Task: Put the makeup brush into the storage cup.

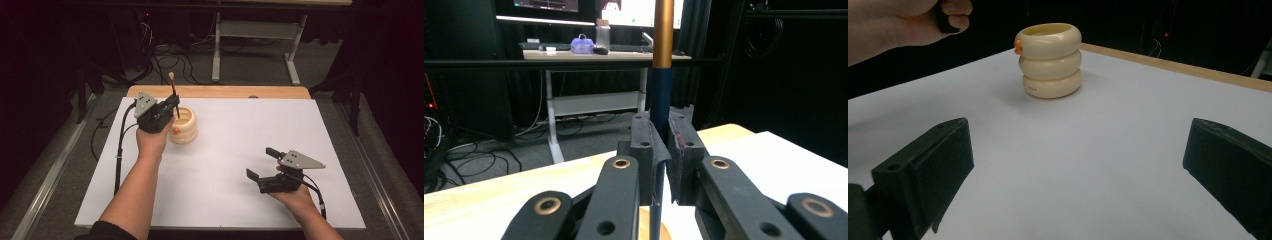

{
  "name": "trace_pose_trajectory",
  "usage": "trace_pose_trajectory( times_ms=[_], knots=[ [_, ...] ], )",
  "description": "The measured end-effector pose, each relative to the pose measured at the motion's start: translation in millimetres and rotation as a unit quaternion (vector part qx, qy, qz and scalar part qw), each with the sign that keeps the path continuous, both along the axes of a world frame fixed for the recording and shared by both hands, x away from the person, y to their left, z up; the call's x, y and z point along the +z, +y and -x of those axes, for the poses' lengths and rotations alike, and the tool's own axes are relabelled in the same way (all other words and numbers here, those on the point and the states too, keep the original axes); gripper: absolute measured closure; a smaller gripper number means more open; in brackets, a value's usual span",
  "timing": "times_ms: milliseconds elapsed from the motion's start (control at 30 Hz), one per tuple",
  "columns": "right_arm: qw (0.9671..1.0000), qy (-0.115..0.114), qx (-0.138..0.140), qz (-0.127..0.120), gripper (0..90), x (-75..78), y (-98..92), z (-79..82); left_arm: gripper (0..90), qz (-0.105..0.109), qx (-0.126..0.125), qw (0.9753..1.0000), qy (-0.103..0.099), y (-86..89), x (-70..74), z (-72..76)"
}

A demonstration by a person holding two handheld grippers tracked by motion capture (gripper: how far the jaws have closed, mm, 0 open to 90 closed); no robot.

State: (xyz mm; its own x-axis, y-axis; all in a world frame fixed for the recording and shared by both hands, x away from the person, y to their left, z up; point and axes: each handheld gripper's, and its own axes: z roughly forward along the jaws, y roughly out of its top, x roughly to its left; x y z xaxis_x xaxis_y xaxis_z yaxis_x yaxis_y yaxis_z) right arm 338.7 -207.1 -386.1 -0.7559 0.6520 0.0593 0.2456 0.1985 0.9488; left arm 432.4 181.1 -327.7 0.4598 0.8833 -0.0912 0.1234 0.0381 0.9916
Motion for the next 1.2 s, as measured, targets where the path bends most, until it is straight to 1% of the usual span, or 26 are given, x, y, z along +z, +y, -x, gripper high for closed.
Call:
trace_pose_trajectory(
  times_ms=[267, 433, 567, 833, 933, 1000, 1200],
  knots=[
    [1.0, 0.004, -0.001, -0.002, 1.3, -0.5, -0.3, 0.6, 83.1, -0.008, 0.002, 0.9999, 0.013, -5.0, -9.0, -7.2],
    [1.0, 0.005, 0.001, -0.002, 1.3, -0.8, -0.2, 0.5, 83.0, -0.011, 0.005, 0.9997, 0.019, -4.9, -12.9, -10.1],
    [1.0, 0.004, 0.0, 0.0, 1.3, -1.3, -0.3, 0.2, 83.0, -0.014, 0.008, 0.9994, 0.029, -4.4, -18.9, -12.0],
    [1.0, 0.006, 0.002, 0.001, 1.3, -2.4, 0.7, 0.6, 82.8, -0.01, 0.014, 0.9987, 0.049, 1.2, -32.4, -12.7],
    [0.9999, 0.01, 0.002, 0.001, 1.3, -3.1, 1.5, 0.4, 82.7, -0.016, 0.014, 0.9984, 0.052, 2.0, -35.1, -12.1],
    [1.0, 0.007, 0.005, 0.004, 1.3, -3.5, 1.6, -0.1, 82.7, -0.021, 0.013, 0.9982, 0.055, 1.7, -37.3, -11.5],
    [0.9999, 0.009, 0.005, 0.005, 1.3, -3.7, 2.1, 0.3, 82.5, -0.025, 0.014, 0.9974, 0.065, 1.4, -44.8, -12.0]
  ],
)
